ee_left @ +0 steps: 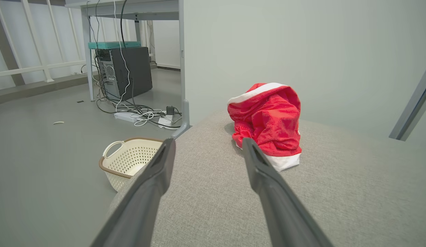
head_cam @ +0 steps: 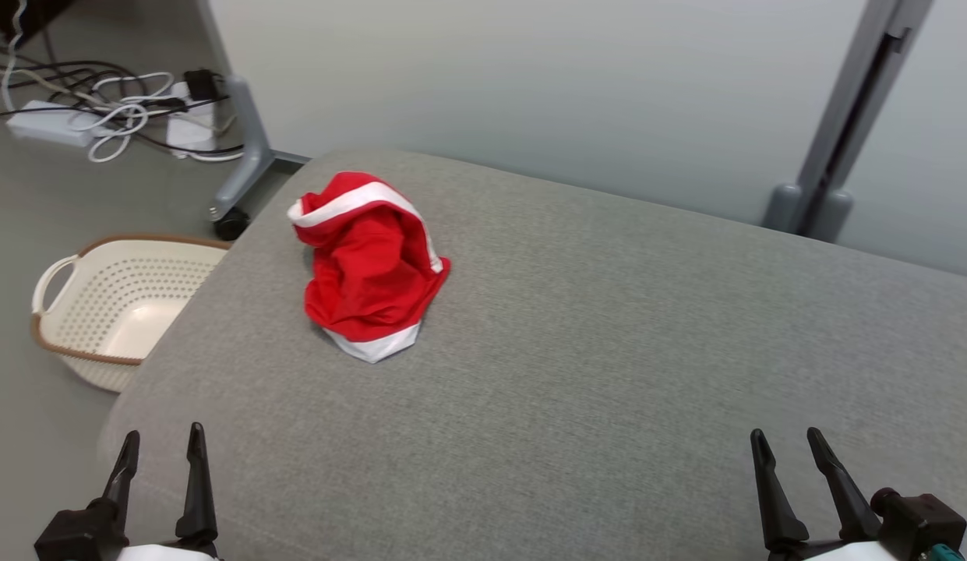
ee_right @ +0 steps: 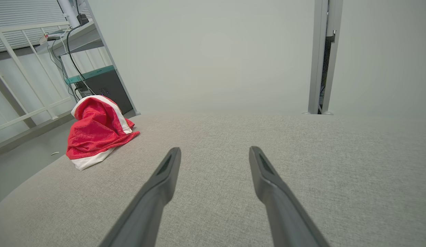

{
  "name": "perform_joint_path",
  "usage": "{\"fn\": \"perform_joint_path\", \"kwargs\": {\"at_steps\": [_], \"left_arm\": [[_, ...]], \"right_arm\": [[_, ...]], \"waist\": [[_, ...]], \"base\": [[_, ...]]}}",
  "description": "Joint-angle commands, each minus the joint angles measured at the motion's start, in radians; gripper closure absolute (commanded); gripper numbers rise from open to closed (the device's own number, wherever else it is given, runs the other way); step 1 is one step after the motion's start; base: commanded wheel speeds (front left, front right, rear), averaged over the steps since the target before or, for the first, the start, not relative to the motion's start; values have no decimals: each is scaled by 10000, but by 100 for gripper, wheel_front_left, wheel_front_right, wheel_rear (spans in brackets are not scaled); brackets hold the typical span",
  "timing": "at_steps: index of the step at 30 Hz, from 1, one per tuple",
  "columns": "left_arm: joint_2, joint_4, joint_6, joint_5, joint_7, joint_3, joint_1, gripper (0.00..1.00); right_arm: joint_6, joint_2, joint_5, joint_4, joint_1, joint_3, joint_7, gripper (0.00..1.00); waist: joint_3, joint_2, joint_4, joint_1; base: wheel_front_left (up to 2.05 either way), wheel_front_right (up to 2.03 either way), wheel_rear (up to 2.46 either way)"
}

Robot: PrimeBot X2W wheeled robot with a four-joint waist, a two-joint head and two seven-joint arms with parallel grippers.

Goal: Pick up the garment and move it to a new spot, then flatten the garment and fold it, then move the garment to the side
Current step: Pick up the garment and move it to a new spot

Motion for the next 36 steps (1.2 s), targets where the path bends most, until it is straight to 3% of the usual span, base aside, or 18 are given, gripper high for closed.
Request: {"fn": "perform_joint_path", "kwargs": {"at_steps": [1, 10, 20, 28, 36], "left_arm": [[73, 13, 54, -44, 1, 53, -40, 0], [143, -20, 97, -151, 1, 112, 22, 0], [218, 32, 164, -240, 1, 76, -132, 0], [469, 62, 15, -419, 294, -30, -1304, 0], [1138, 367, -182, -684, 658, 91, -3363, 0]], "right_arm": [[3, -36, 20, 49, -52, 40, -44, 0], [3, -39, 15, 49, -105, 116, -48, 0], [3, -40, 56, 107, -193, 253, -50, 0], [3, -107, -228, 89, -484, 58, -8, 0], [3, -401, -392, -259, -937, -6, 162, 0]], "waist": [[-8, -1, 357, 0], [-27, -1, 840, 0], [-5, -1, 783, 0], [414, -1, 72, 0], [1436, -1, -1105, 0]], "base": [[0, 0, 0], [0, 0, 0], [0, 0, 0], [0, 0, 0], [0, 0, 0]]}}
